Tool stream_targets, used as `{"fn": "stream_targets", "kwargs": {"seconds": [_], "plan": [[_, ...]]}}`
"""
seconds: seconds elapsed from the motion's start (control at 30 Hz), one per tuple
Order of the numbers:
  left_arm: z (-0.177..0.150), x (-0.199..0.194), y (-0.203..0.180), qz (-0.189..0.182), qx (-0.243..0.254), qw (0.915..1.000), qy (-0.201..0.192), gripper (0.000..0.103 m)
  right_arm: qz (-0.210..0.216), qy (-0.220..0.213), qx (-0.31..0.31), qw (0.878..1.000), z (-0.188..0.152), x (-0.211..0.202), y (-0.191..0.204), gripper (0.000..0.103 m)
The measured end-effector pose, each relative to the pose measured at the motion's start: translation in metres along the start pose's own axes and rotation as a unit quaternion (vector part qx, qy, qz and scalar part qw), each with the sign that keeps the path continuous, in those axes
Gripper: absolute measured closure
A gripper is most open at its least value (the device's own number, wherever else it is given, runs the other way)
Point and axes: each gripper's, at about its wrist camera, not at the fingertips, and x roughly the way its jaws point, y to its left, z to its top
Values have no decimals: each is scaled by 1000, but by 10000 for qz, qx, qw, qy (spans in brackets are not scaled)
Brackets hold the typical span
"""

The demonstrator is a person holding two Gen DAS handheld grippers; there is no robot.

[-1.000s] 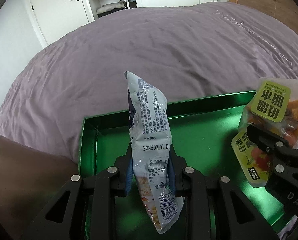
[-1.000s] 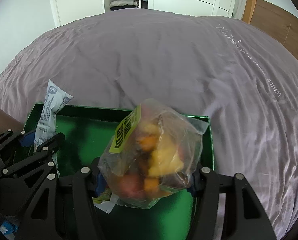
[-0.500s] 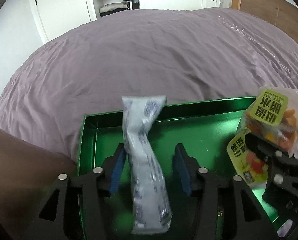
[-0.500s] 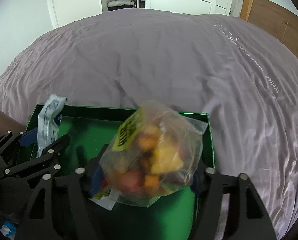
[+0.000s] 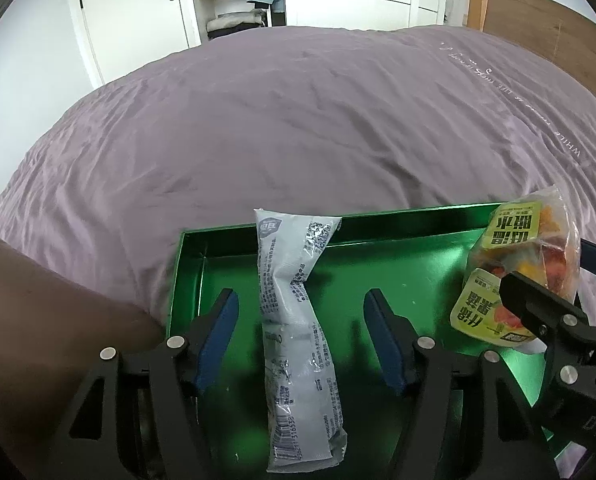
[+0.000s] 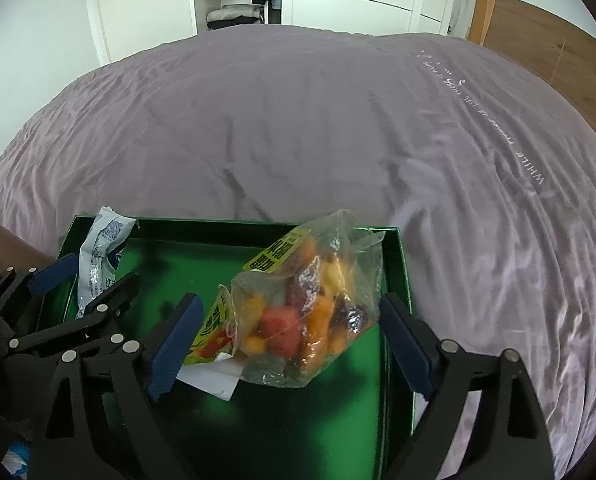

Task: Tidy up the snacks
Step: 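Open the left gripper over the tray while the right releases the gummy bag, then lift both grippers away from the green tray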

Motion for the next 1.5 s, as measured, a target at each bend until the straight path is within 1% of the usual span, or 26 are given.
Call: {"fn": "stream_targets", "kwargs": {"seconds": [0.33, 0.57, 0.97, 1.13, 1.27, 1.4, 1.5], "plan": [[-4, -2, 3, -44, -44, 10000, -57, 44, -6, -236, 240, 9994, -8, -6, -2, 7], [-5, -4, 3, -79, -34, 9999, -135, 44, -72, -476, 408, 9980, -17, -15, -3, 0], [-6, -15, 3, -159, 13, 9996, -241, 44, -198, -640, 524, 9964, -25, -34, -3, 0], [-5, -30, -2, -253, 66, 9991, -335, 44, -293, -597, 546, 9963, -29, -50, -4, 0], [-7, -47, -3, -371, 169, 9984, -394, 44, -365, -470, 607, 9964, -37, -66, -5, 0], [-10, -63, -5, -410, 352, 9973, -489, 43, -372, -106, 602, 9974, -49, -78, -2, 0], [-11, -72, -4, -423, 435, 9968, -521, 42, -337, 69, 570, 9978, -57, -89, 3, 0]]}}
